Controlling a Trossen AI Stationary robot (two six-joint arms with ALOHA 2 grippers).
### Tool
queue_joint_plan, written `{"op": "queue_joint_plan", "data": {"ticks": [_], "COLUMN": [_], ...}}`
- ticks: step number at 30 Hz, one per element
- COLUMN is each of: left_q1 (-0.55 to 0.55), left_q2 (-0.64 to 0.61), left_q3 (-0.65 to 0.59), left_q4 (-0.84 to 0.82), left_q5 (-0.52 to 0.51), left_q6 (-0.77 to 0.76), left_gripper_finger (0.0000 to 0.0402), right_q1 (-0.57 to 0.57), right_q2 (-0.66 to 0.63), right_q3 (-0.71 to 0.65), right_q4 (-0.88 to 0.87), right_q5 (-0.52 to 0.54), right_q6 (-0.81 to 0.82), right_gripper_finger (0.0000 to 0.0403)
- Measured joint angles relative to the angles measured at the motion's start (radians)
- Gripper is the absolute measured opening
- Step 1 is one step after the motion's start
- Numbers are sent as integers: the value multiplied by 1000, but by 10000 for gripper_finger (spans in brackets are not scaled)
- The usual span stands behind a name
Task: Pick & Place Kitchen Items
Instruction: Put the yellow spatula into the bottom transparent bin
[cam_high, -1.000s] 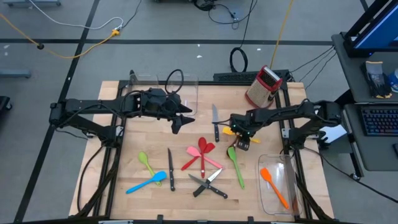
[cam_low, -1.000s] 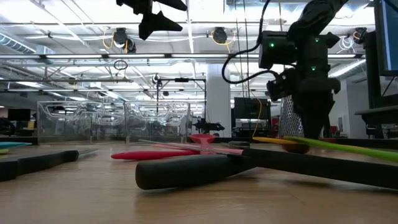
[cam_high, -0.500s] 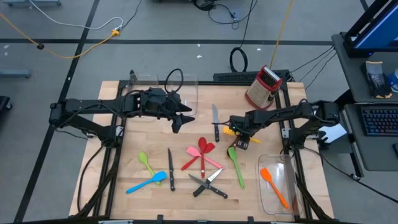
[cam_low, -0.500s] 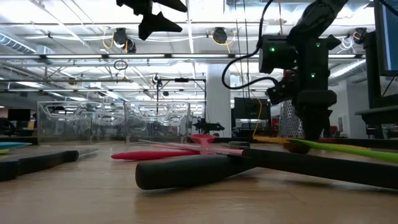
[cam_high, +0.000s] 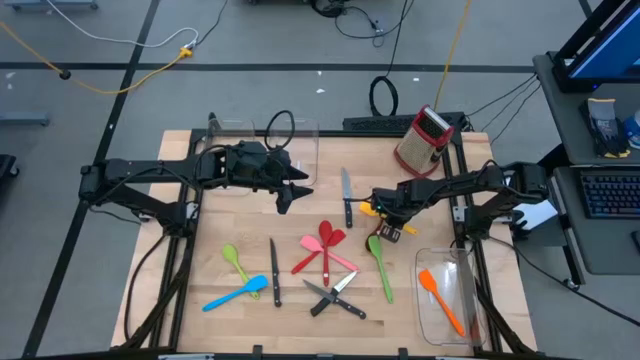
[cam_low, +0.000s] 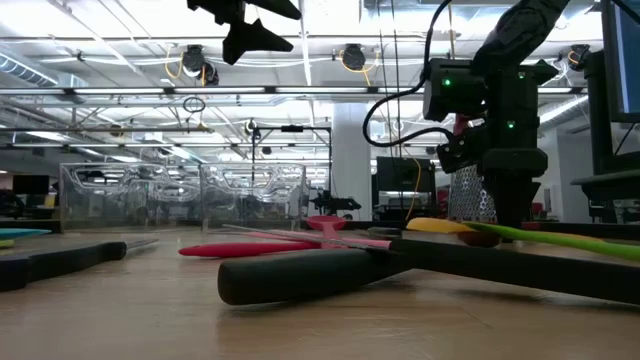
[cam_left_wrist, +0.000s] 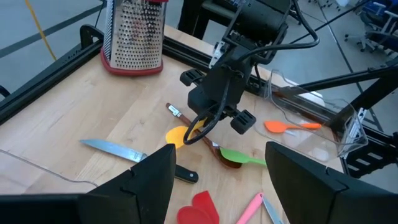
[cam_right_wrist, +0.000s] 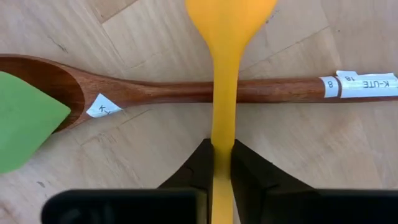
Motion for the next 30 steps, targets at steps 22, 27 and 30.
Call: {"op": "queue_joint_plan", "data": {"ticks": [22, 27, 30], "left_q1": [0, 0, 0], "left_q2": [0, 0, 0], "left_q3": [0, 0, 0], "left_q4": [2, 2, 2], "left_q5": [-1, -1, -1], "left_q6": [0, 1, 1], "left_gripper_finger": [253, 253, 253], "right_q1": [1, 0, 0], "right_q2": [-313, -402, -441], "right_q3": [21, 21, 22], "right_q4": [-53, -44, -29], "right_q5": [-17, -14, -14], "right_q6": [51, 55, 54], "right_gripper_finger": [16, 16, 16]}}
